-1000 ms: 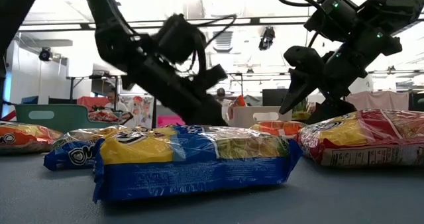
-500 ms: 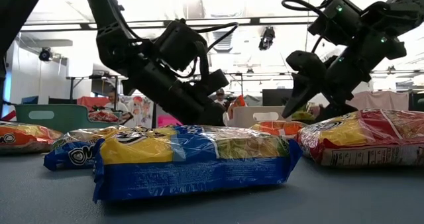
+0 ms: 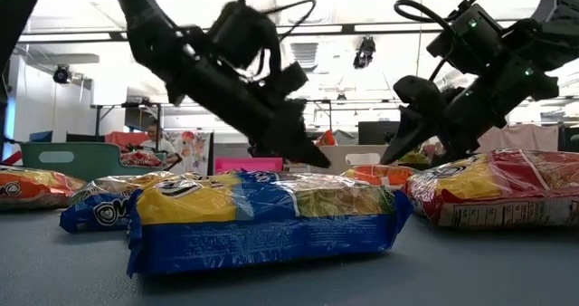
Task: Sort Maruchan noodles
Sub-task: Put the middle orange noodle pack into the white bin
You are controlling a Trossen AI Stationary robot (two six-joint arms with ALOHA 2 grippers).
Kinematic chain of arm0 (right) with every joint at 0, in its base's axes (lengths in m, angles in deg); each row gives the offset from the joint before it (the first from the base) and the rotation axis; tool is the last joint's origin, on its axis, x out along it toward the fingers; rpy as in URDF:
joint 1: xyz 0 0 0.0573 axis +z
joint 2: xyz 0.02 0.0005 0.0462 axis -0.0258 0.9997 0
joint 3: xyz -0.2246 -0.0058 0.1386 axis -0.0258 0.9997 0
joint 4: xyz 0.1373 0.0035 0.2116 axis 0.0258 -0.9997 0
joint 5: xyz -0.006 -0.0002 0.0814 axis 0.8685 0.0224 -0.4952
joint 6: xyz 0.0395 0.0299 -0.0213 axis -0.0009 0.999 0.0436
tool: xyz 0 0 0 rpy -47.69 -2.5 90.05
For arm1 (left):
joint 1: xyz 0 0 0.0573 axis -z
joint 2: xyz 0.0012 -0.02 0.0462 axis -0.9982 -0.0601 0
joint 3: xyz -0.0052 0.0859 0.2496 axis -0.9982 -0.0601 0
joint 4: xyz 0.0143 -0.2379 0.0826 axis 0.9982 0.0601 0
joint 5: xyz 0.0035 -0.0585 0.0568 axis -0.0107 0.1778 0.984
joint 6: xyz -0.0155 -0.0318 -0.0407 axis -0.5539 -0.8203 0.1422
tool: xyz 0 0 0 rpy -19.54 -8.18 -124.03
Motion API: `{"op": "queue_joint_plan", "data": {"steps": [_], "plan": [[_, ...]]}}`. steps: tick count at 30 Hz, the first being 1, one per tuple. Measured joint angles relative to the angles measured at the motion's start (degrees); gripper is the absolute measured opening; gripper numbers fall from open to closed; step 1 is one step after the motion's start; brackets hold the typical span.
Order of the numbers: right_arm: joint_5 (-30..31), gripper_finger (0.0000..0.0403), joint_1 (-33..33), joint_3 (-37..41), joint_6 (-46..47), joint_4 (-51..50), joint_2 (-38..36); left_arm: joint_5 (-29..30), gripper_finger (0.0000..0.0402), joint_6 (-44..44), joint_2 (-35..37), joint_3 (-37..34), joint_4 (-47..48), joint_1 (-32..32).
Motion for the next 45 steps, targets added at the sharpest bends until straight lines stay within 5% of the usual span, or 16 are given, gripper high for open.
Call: {"op": "queue_joint_plan", "data": {"steps": [15, 30, 35, 45], "plan": [[-3.0, 0.0309, -0.3, -0.6, 3.3, -0.6, 0.3, -0.3, 0.0, -6.2, -10.2, 4.5, -2.0, -0.7], [-2.6, 0.0292, -0.3, -0.5, 2.2, 4.5, 3.8, -0.5, 0.0, -8.3, -10.9, 4.7, 0.8, -0.7], [-1.7, 0.0275, -0.3, -0.5, 1.6, 10.0, 8.1, -0.3, 0.0, -8.6, -10.8, 4.5, 1.2, -0.6], [-3.5, 0.021, -0.3, -0.4, 0.9, 9.6, 5.2, -0.4, 0.0, -8.8, -10.4, 4.5, 1.6, -0.6]]}}
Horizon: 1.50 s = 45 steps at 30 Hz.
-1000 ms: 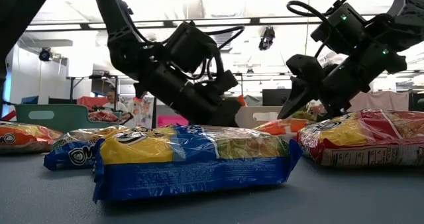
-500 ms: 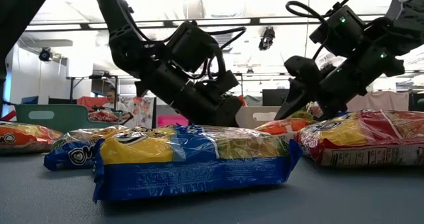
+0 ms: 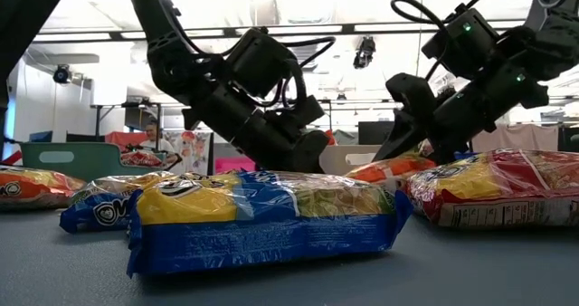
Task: Sort Maruchan noodles
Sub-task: Put the middle orange noodle pack into the white bin
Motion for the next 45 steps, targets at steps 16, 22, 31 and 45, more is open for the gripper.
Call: {"op": "queue_joint_plan", "data": {"steps": [16, 22, 31, 45], "plan": [[0.1, 0.0131, 0.1, -0.1, -0.7, 0.2, -0.5, 0.1, 0.0, 0.5, 2.0, -0.1, 0.9, 0.0], [0.1, 0.0129, 0.1, -0.2, -1.2, 1.2, -0.5, 0.3, 0.0, 1.9, 3.8, -0.1, 4.3, 0.0], [-0.1, 0.0127, 0.1, -0.5, -1.9, 1.3, -0.5, 0.7, 0.0, 3.1, 5.4, -0.2, 6.4, 0.0], [0.5, 0.0055, 0.1, -0.5, -2.4, 1.5, -0.7, 1.0, 0.0, 3.0, 5.7, -0.2, 6.1, 0.0]]}}
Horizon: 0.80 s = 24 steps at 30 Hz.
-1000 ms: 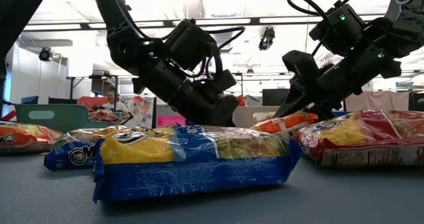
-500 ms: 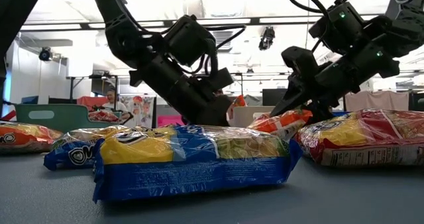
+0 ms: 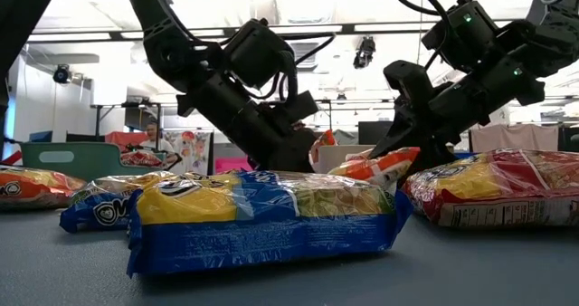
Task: Sort Maruchan noodles
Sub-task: Put the middle orange noodle pack into the white bin
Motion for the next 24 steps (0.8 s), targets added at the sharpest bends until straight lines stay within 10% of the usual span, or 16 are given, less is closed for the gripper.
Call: {"op": "queue_joint_plan", "data": {"steps": [24], "plan": [[1.1, 0.0017, 0.0, -0.1, -11.1, -0.7, -13.6, 13.8, 0.0, 6.0, 22.7, -1.2, 24.3, 0.5]]}}
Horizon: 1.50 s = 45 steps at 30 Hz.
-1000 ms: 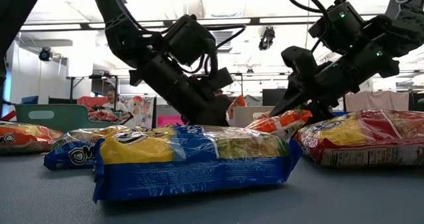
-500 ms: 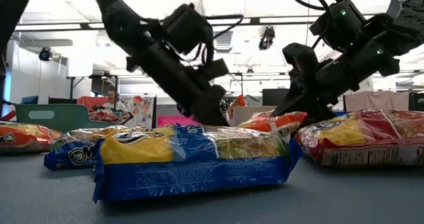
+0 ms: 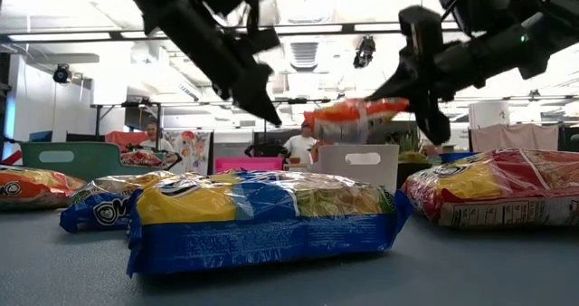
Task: Sort Maruchan noodles
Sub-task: Put the middle orange noodle pack into the white bin
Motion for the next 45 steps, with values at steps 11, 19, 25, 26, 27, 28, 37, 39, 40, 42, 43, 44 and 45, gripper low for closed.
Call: {"op": "queue_joint_plan", "data": {"steps": [11, 19, 25, 26, 27, 28, 37, 39, 40, 42, 43, 44, 45], "plan": [[30.2, 0.0014, -0.5, -11.9, -22.7, -18.7, -8.1, 1.5, 0.0, 1.1, 13.2, -5.9, -0.7, 0.1], [48.2, 0.0014, -2.8, -21.5, -28.9, -32.7, 0.1, 3.4, 0.0, 0.9, 18.4, -10.8, -3.3, 0.0], [50.8, 0.0014, -5.7, -23.8, -27.6, -32.8, 9.4, 5.5, 0.0, 0.5, 19.4, -13.1, -3.6, 0.0], [51.2, 0.0014, -6.1, -24.0, -27.1, -32.9, 10.5, 5.5, 0.0, 0.4, 19.4, -13.4, -4.0, 0.0], [51.6, 0.0014, -6.4, -24.4, -26.5, -33.1, 11.6, 5.5, 0.0, 0.3, 19.3, -13.8, -4.9, 0.0], [51.9, 0.0014, -6.7, -25.0, -25.9, -32.9, 12.9, 5.5, 0.0, 0.2, 19.2, -14.2, -5.4, 0.0], [51.8, 0.0015, -9.4, -30.8, -25.7, -33.0, 22.8, 6.6, 0.0, -0.6, 18.8, -15.1, -6.1, 0.0], [51.9, 0.0016, -9.5, -32.1, -25.7, -33.5, 24.7, 6.8, 0.0, -0.7, 18.8, -15.1, -6.7, 0.0], [51.8, 0.0018, -9.5, -32.8, -25.7, -33.4, 25.6, 6.8, 0.0, -0.7, 18.8, -15.1, -6.8, 0.0], [51.6, 0.0026, -9.5, -34.1, -25.6, -34.6, 27.0, 6.8, 0.0, -0.9, 18.7, -15.1, -7.0, 0.0], [51.3, 0.0033, -9.5, -35.0, -25.4, -35.1, 27.7, 6.8, 0.0, -0.9, 18.7, -15.1, -7.0, 0.0], [50.6, 0.004, -9.5, -35.8, -25.1, -35.6, 28.2, 6.8, 0.0, -0.9, 18.7, -15.1, -7.1, 0.0], [50.2, 0.0048, -9.5, -36.3, -25.0, -36.7, 28.7, 6.8, 0.0, -0.9, 18.7, -15.1, -7.3, 0.0]]}}
